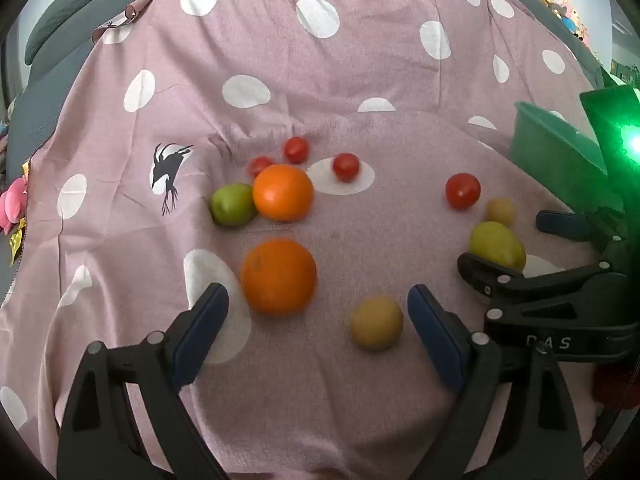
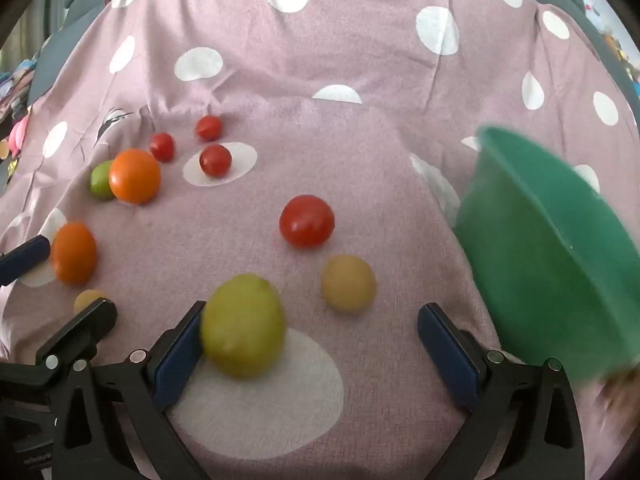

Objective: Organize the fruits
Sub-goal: 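Move both tools toward the cluster of oranges and green fruit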

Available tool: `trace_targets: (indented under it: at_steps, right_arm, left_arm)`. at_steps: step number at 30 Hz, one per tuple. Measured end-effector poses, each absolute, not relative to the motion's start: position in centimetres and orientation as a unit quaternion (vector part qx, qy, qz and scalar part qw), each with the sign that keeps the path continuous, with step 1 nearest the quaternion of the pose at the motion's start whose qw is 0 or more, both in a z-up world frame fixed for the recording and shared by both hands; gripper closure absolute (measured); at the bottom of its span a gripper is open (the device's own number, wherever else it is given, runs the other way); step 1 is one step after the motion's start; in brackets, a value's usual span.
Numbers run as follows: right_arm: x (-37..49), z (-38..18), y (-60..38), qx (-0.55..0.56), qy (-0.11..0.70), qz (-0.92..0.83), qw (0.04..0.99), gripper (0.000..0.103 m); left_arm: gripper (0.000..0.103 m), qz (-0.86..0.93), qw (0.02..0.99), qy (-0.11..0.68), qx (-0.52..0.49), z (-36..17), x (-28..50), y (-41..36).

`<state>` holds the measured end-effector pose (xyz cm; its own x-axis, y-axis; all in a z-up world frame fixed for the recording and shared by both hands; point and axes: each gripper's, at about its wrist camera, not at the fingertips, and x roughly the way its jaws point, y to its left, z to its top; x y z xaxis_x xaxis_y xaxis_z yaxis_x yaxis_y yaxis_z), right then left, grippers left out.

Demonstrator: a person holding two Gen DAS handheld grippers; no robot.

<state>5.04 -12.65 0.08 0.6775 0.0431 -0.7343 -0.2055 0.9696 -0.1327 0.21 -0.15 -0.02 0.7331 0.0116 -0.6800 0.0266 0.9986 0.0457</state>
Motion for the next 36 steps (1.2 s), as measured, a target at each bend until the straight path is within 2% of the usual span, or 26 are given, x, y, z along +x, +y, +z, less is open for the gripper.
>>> trace_targets:
  at_steps: [15,25,30,36]
  right_arm:
    - [5.1,0.0,-12.8,-0.102,0.396,0.068,0.91,0.003]
    - [5.7,0.4,-12.5,-0.099,0.413,0.069,0.903,0.002]
    - [6.3,1.5,-13.0,-0.078,0.463,0.102,0.877,0.002]
    - [7.3,6.8,-13.3,-0.012,0.467,0.121,0.876,0.002]
  left_arm:
    - [0.011,-0.007,0.936,0.352,0.018,-0.2,-0.1,-0.1]
    - [0.013,0.017,0.913,0.408,0.009,0.8,0.4,-0.3]
    - [0.013,0.039,0.903,0.428,-0.021,3.5,0.7,0.5]
    - [0.013,0.067,0.897,0.428,-0.086,8.5,2.0,3.4]
